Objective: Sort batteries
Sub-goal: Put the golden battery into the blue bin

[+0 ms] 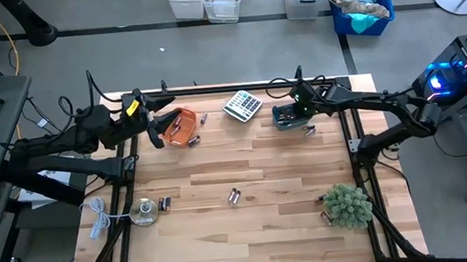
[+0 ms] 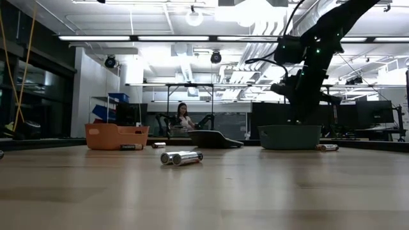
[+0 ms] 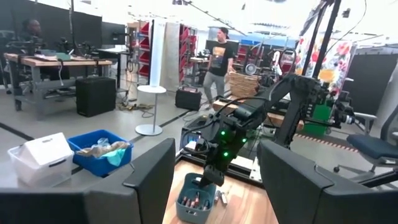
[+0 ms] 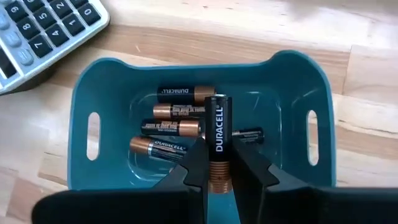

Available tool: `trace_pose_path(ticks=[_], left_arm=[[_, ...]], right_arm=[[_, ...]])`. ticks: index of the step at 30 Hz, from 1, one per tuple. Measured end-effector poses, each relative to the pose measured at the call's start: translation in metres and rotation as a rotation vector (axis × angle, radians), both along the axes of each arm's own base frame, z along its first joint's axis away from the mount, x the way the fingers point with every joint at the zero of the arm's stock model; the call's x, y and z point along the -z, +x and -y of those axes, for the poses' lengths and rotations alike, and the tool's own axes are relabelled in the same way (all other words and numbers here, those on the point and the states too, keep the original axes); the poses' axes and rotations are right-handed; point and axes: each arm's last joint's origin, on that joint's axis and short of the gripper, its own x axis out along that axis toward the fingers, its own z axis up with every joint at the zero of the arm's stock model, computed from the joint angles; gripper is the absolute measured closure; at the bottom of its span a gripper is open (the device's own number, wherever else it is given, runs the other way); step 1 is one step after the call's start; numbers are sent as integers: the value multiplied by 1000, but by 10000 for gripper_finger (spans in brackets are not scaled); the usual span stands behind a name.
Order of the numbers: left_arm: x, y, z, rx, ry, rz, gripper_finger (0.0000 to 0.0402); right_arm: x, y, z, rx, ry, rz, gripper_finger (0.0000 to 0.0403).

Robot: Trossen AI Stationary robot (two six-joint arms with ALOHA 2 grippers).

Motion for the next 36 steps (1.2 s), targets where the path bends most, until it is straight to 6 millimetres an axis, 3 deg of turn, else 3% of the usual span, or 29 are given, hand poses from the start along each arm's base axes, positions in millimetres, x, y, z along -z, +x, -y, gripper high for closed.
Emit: trace_pose_path(ticks=[36], left_arm=[[0, 0, 0, -3, 0, -2, 186]], right_arm=[[0, 1, -1, 0, 56, 49, 368]])
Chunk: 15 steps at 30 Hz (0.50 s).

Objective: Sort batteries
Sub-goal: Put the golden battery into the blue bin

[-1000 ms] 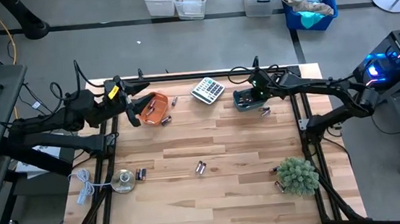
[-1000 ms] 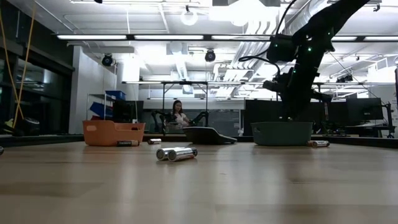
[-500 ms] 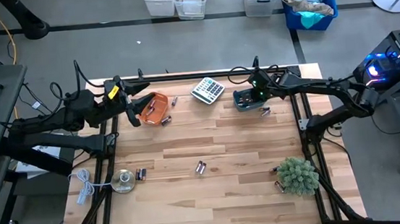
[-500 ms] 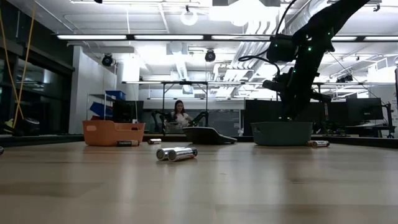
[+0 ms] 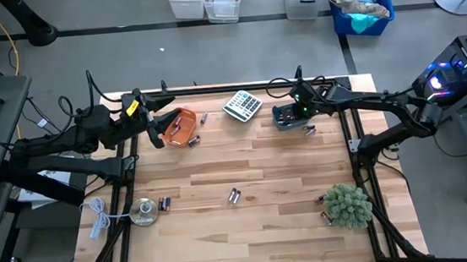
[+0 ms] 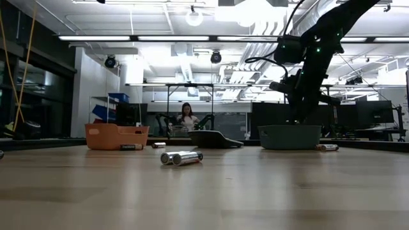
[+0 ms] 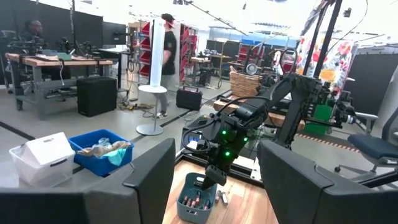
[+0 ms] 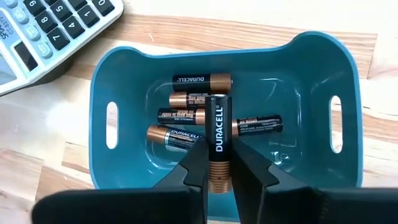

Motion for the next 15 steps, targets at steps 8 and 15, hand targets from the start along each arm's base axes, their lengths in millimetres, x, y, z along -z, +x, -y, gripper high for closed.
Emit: trace_pose_path(ticks=[8, 15], left_arm=[[0, 0, 0, 0, 0, 0, 186], [0, 0, 0, 0, 0, 0, 187]], right_arm=[[0, 0, 0, 11, 8, 8, 368], [0, 0, 0, 14, 9, 9, 368]])
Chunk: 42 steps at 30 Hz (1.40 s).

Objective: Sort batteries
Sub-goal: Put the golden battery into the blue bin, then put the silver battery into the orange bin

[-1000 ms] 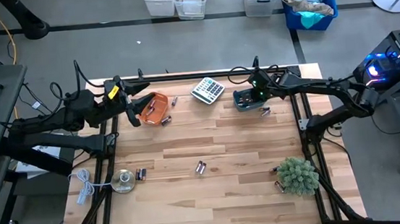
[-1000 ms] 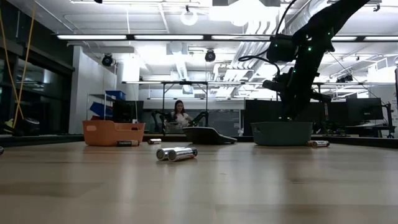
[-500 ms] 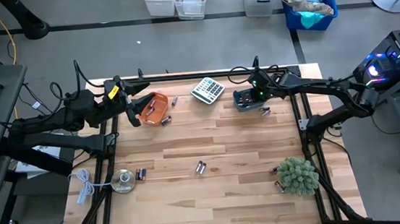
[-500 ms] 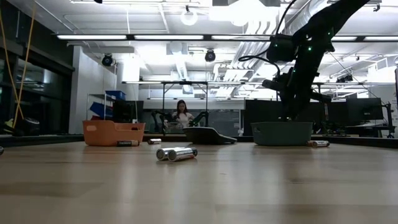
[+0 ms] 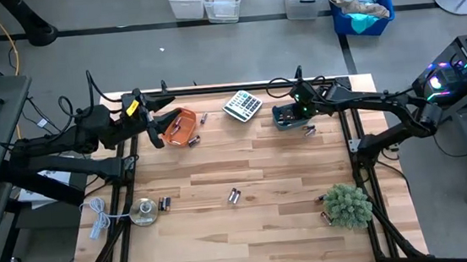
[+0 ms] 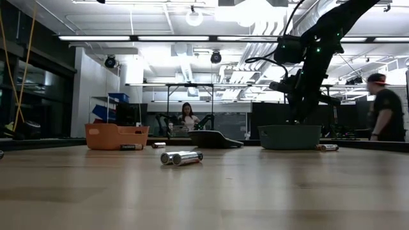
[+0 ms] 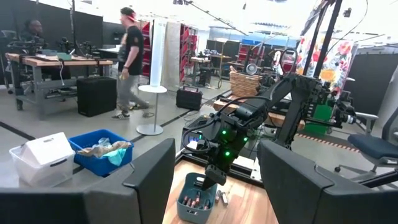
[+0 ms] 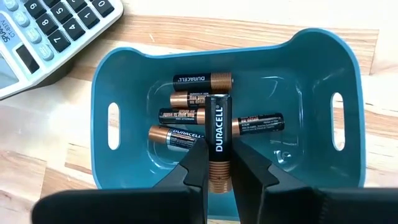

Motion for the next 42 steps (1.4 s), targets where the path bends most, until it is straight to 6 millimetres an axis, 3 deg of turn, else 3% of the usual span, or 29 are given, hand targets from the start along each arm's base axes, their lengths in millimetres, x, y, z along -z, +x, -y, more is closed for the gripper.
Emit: trace_pose_path(ticks=[23, 42], left_arm=[[0, 0, 0, 0, 0, 0, 186], [0, 0, 0, -1, 0, 1, 186]], right_arm=[[0, 0, 0, 21, 7, 14, 353], [-3, 3, 2, 2, -3, 43, 246]])
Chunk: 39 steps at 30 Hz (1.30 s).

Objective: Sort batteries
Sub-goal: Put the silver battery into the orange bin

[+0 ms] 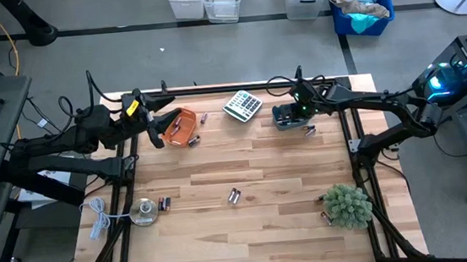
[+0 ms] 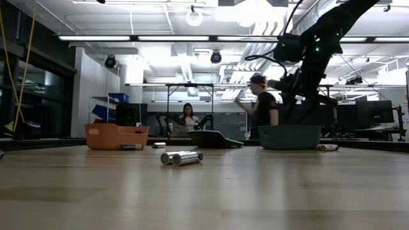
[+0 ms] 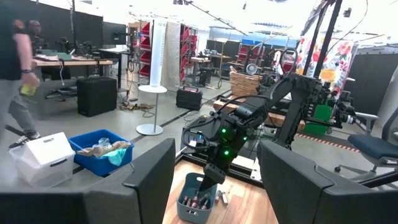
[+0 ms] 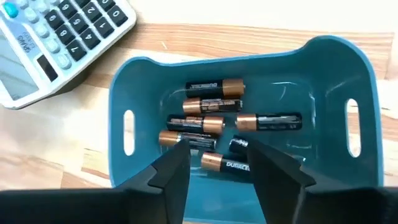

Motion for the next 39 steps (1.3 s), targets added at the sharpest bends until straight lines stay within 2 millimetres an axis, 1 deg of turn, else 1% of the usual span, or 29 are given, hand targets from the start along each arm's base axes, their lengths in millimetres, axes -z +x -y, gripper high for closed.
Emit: trace_pose_path(ticks=[2, 5, 12, 17, 21, 25, 28, 31, 35, 37, 39], left_arm=[[0, 0, 0, 0, 0, 0, 186], [0, 0, 0, 0, 0, 0, 186], [0, 0, 0, 0, 0, 0, 186], [0, 0, 0, 0, 0, 0, 186], [0, 0, 0, 0, 0, 0, 186], [1, 2, 0, 0, 0, -6, 186], [6, 12, 0, 9, -1, -41, 186], [16, 30, 1, 79, -4, -107, 186], [38, 60, 3, 198, -20, -228, 186], [50, 74, 4, 245, -34, -291, 187], [67, 86, 7, 280, -61, -385, 187]], right_arm=[[-5, 2, 1, -27, -17, 2, 243], [-19, 7, 5, -67, -49, 10, 242], [-67, 21, 14, -164, -158, 49, 242], [-98, 30, 9, -254, -218, 68, 242], [-110, 36, 1, -317, -240, 72, 242], [-110, 42, -12, -380, -241, 68, 242], [-111, 48, -24, -423, -238, 75, 242], [-111, 53, -35, -468, -236, 82, 242], [-112, 57, -51, -504, -224, 96, 242], [-117, 55, -61, -509, -218, 112, 242], [-123, 49, -73, -494, -218, 123, 242]])
